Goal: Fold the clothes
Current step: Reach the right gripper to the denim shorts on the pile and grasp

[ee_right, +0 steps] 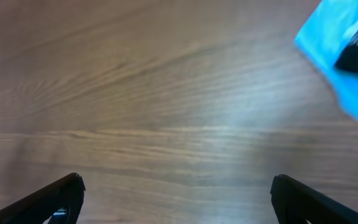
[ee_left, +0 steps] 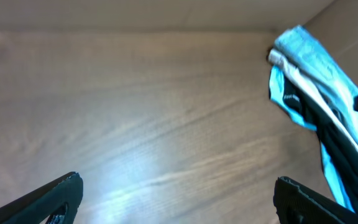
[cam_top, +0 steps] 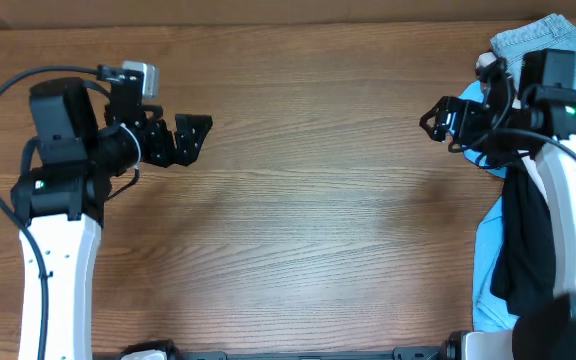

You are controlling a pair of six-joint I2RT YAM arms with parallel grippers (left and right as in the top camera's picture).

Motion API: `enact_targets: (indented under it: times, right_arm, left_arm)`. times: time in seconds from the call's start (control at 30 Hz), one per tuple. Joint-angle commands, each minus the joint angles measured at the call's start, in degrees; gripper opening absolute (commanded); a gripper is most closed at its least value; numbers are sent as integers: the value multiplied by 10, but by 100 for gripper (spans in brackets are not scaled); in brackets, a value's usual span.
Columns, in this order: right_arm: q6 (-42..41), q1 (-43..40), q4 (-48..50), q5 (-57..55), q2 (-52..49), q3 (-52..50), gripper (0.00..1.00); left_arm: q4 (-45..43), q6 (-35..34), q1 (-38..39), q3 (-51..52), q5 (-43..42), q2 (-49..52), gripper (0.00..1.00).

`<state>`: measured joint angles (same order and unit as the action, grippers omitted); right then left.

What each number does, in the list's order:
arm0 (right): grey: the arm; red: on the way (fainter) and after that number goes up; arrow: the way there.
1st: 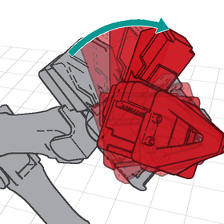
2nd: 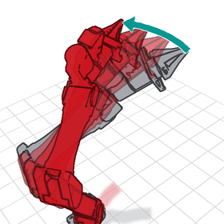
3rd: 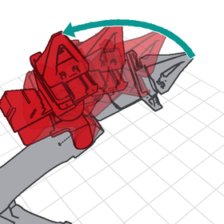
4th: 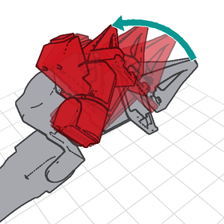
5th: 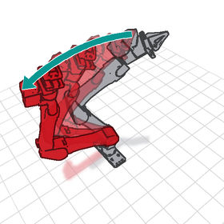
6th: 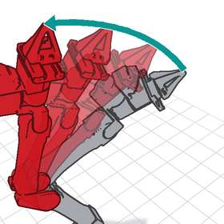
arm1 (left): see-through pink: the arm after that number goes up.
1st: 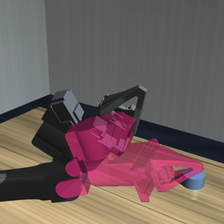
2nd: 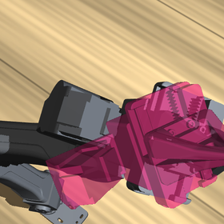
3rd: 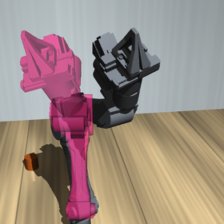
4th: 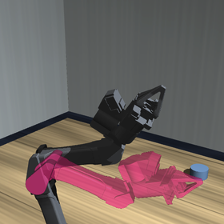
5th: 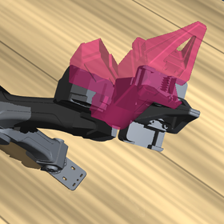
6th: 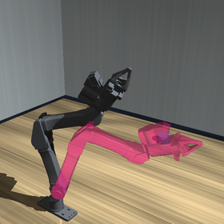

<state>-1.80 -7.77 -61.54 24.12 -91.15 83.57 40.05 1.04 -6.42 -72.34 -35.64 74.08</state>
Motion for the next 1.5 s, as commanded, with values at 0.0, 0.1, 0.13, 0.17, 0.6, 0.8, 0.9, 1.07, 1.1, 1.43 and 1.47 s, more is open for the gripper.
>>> enact_targets:
  times: [0.0,0.1,0.13,0.17,0.6,0.8,0.9,1.07,1.1,1.43,1.47]
  right_arm:
    - [-18,3,1,40,-25,20,100]
    - [-18,2,13,22,-34,20,100]
    - [-20,0,20,7,-34,20,100]
    - [-34,-4,27,-13,-33,21,100]
    - [-167,-96,50,-378,-33,27,100]
    - [-165,-161,90,-382,-48,26,100]
    - [-158,-182,92,-382,-65,26,100]
    - [-136,-198,91,-356,-110,26,100]
    - [-123,-199,92,-345,-120,26,100]
    - [-112,-200,122,-330,-203,24,99]
    - [-112,-200,128,-330,-210,22,99]
  left_arm:
    - [20,1,0,-9,-15,30,100]
    - [38,-5,0,-9,-15,52,100]
    - [38,-12,0,-9,-15,59,100]
    - [35,-13,0,-9,-15,64,100]
    - [44,-87,27,-35,207,119,100]
    - [83,-96,99,-89,348,128,100]
    - [72,-96,126,-94,361,128,100]
    - [55,-97,146,-94,360,128,100]
    - [53,-99,147,-94,361,128,100]
    - [61,-101,147,-94,360,128,100]
    - [61,-101,147,-94,360,128,100]
